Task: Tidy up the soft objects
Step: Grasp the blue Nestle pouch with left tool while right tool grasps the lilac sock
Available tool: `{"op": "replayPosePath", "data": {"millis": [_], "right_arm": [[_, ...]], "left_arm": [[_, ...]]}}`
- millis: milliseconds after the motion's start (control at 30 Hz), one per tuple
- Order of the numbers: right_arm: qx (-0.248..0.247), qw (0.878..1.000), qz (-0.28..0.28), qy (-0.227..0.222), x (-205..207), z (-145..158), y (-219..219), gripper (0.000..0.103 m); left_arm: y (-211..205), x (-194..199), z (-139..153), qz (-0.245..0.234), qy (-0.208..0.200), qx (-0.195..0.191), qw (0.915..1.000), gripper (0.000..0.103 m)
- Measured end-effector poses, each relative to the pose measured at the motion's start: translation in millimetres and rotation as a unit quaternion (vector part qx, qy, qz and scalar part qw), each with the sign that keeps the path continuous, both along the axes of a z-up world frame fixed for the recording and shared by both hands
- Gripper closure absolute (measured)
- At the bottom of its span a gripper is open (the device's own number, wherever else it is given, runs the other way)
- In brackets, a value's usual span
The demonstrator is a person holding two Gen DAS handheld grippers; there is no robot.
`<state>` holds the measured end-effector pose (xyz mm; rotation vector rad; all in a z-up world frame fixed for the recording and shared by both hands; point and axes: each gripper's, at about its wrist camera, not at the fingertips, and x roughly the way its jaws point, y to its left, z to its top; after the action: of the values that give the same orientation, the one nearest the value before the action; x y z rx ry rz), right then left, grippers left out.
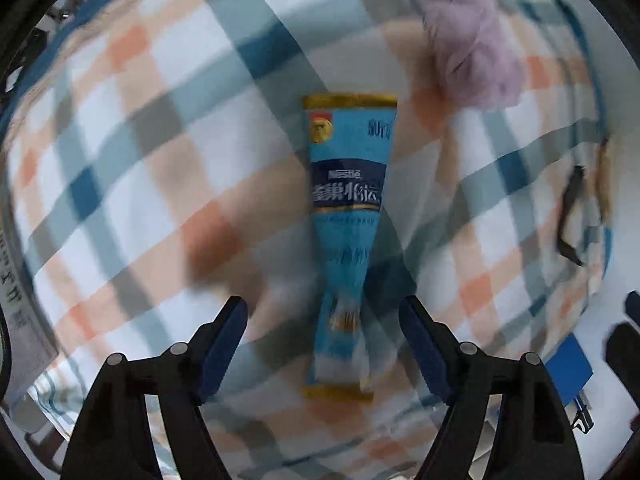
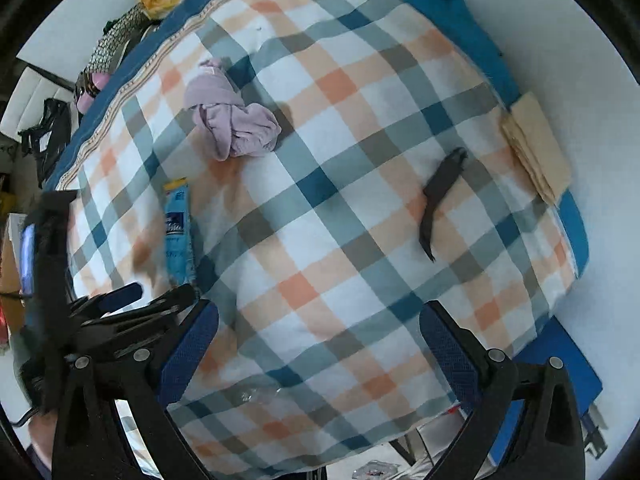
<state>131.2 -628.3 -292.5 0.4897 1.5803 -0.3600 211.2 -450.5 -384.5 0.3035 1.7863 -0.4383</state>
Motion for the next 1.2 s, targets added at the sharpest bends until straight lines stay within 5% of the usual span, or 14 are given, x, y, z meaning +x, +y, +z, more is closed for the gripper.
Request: {"op": "replayPosePath", "data": {"millis": [67, 167, 300, 400, 500, 667, 767, 933, 1200], "right_arm": [[0.006, 1.0, 0.011, -0.002, 14, -3, -1, 0.001], [0.004, 0.999, 0.03, -0.01, 37, -2, 1, 0.001], [0.009, 0.998, 0.056, -0.023, 74, -5, 5, 0.001], [0.013, 0.998, 0.064, -0.022, 102, -15, 5, 0.002], [0.022, 0.997, 0.072, -0.009, 128, -33, 8, 0.014], [0.027, 0.997, 0.075, 0.025, 158, -69, 10, 0.018], [0.044, 0.995, 0.082, 0.041, 166, -84, 17, 0.019], [0.042, 0.993, 0.089, 0.073, 168, -102, 21, 0.061], [0.033, 0.989, 0.119, 0.084, 166, -94, 37, 0.07]], "left_arm": [[-4, 2, -7, -0.009, -0.011, 0.018, 0.9997, 0.043], [3, 8, 10, 0.004, -0.033, -0.006, 0.9994, 0.078], [32, 26, 36, 0.065, -0.057, -0.022, 0.9961, 0.085], [56, 45, 47, 0.102, -0.069, -0.022, 0.9921, 0.085], [83, 67, 45, 0.14, -0.069, -0.013, 0.9877, 0.085], [107, 82, 21, 0.17, -0.018, -0.019, 0.9852, 0.083], [113, 77, 17, 0.191, 0.019, -0.063, 0.9794, 0.077], [97, 76, 16, 0.169, 0.04, -0.089, 0.9808, 0.066], [77, 79, 14, 0.17, 0.059, -0.129, 0.9751, 0.062]]}}
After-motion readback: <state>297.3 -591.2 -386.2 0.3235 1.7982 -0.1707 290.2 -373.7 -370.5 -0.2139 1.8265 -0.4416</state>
